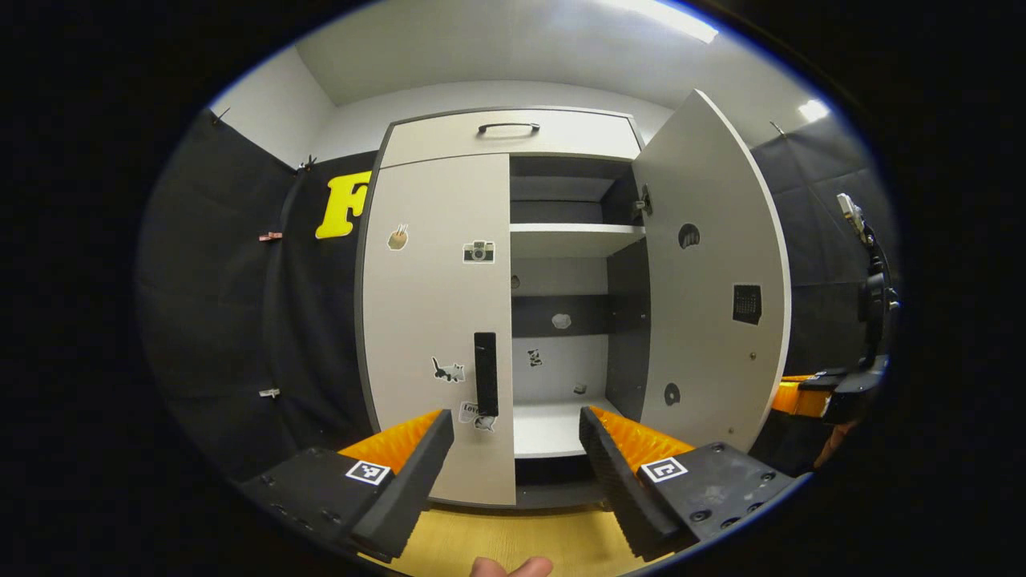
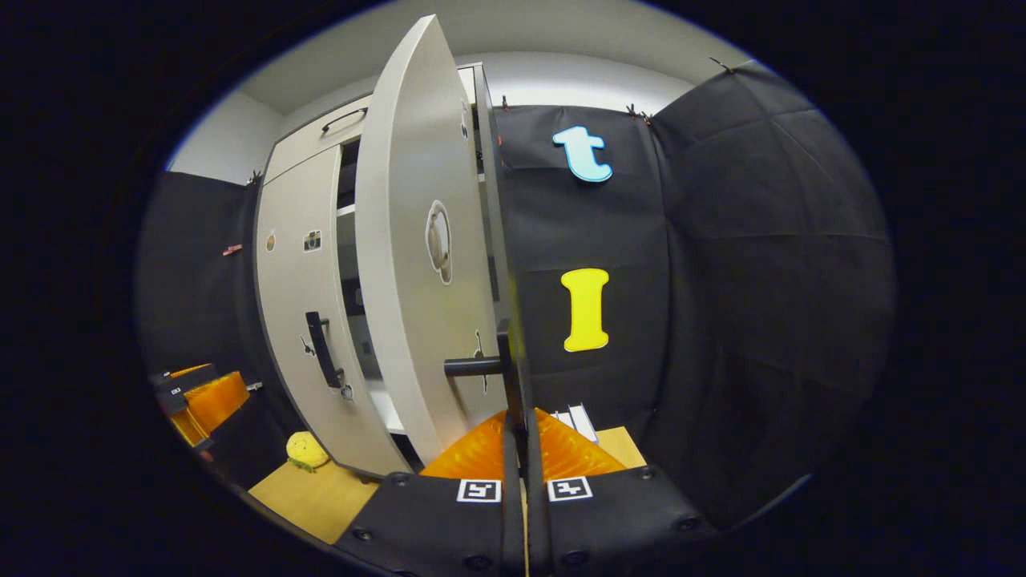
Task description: Open the right door of the double-door shoe cabinet with the right hand, and open the left door with the left hand.
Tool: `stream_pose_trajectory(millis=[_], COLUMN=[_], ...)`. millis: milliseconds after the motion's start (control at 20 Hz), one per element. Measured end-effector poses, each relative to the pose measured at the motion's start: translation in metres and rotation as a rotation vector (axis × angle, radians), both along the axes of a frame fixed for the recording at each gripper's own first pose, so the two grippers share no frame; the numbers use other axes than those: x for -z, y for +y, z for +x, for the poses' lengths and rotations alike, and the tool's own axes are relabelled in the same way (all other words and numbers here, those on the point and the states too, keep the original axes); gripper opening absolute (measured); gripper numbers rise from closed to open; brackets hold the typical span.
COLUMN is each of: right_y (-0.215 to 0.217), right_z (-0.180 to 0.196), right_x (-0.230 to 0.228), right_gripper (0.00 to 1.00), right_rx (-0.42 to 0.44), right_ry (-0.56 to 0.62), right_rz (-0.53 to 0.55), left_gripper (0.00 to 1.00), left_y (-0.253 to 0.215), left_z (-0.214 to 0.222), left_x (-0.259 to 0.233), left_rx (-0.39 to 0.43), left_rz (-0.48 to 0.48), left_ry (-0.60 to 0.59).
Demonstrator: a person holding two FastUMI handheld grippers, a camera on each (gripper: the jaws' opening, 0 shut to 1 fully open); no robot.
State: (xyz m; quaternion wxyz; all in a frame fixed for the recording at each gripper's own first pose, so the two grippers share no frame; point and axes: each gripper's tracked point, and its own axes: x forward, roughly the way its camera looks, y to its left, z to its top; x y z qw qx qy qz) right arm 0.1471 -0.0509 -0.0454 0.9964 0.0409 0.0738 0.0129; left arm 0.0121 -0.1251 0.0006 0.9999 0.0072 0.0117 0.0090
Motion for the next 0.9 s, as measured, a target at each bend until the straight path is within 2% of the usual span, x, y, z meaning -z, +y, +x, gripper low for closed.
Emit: stream_pose_trajectory(millis=[300,550,750,850,900], right_y=[-0.001,-0.006,-0.011,-0.019,-0.024], right_z=[-0.001,-0.01,-0.019,-0.026,-0.029], right_x=[0.0,-0.005,-0.007,-0.01,-0.01], right_gripper=[0.06,0.1,0.46,0.62,0.75], right_rx=[0.008,0.02,0.016,0.036,0.051], right_ry=[0.0,-0.014,-0.01,-0.019,-0.027], right_rz=[0.004,-0.006,-0.006,-0.011,-0.016], left_gripper=[0.98,0.98,0.98,0.98,0.98], left_y=[-0.001,0.004,0.011,0.01,0.008], left_z=[0.005,0.018,0.037,0.049,0.056], left_x=[0.003,0.007,0.008,0.006,0.006], left_rx=[-0.005,-0.005,-0.01,0.013,0.031], left_rz=[0.012,0.019,0.028,0.012,0.008], left_ry=[0.012,0.022,0.023,0.018,0.023])
